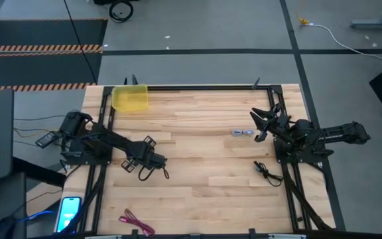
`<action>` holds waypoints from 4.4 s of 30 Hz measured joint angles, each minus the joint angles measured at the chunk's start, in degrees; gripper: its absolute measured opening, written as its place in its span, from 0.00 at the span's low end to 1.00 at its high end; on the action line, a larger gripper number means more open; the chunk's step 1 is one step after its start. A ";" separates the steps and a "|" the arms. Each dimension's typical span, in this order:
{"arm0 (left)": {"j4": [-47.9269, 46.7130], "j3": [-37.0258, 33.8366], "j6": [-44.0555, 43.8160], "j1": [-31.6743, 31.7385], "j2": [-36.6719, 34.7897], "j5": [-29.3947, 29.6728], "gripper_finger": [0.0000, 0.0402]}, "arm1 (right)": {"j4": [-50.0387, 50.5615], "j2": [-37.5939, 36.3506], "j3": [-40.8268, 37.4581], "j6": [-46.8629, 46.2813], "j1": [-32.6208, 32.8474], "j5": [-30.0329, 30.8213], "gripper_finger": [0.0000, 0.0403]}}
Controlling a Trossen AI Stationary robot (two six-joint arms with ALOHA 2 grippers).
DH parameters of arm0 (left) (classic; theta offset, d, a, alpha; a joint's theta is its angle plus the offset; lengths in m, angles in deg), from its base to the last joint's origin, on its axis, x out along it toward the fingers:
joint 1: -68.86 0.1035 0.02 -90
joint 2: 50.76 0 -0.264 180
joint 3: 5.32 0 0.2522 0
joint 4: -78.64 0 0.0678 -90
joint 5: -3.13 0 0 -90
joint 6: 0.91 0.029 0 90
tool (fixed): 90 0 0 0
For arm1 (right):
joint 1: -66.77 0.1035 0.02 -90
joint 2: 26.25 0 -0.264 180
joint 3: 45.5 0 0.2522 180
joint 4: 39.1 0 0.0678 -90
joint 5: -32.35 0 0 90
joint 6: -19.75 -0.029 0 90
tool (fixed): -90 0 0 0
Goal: Pick and place USB-C Cables
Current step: Put the left white charger cable into the yellow transparent bin, then move the yellow transparent bin to the center of the table
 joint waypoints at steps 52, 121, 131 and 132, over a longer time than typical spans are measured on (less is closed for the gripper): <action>-15.73 12.64 -20.95 47.43 -25.18 12.07 0.09 | 10.92 0.02 0.00 -18.20 0.00 -7.96 0.24; -4.38 17.97 -3.63 53.29 -7.52 -1.09 0.38 | 12.77 0.01 0.00 -14.73 0.00 -7.51 0.24; -6.82 12.50 -4.10 53.23 -7.52 -3.80 0.38 | 13.40 0.02 -0.02 -14.68 -0.01 -7.54 0.24; -6.66 11.64 -3.74 53.25 -7.52 -3.15 0.38 | 13.41 0.02 -0.01 -14.67 0.00 -7.54 0.24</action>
